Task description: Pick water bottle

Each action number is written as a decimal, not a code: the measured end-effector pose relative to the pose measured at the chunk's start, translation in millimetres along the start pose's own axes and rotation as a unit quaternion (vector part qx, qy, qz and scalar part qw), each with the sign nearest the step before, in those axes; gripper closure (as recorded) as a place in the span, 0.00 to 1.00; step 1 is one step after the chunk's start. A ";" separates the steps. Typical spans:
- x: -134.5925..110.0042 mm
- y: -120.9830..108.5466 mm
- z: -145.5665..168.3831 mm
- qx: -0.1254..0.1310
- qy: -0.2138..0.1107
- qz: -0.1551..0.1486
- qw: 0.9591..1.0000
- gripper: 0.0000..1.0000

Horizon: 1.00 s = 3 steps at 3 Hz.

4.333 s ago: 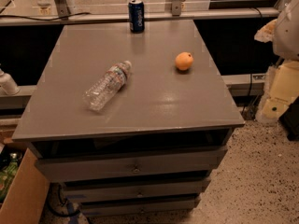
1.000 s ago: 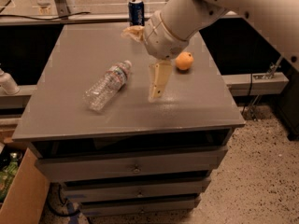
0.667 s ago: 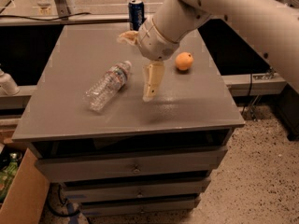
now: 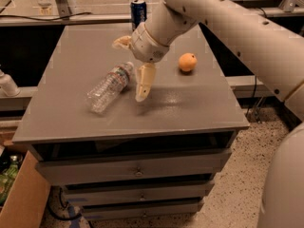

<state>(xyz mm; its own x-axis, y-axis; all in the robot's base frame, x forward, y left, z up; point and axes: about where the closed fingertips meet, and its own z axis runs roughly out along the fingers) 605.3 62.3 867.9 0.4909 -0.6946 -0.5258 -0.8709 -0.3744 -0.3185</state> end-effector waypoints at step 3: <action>2.3 -11.9 41.7 -0.044 -0.015 0.021 0.999 0.18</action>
Offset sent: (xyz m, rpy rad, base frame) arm 0.0174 0.0300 -0.0295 -0.0101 0.0993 0.0213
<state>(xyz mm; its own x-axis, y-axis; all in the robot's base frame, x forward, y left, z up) 617.8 90.8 837.5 0.4540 -0.6920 -0.5613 -0.8885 -0.3989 -0.2268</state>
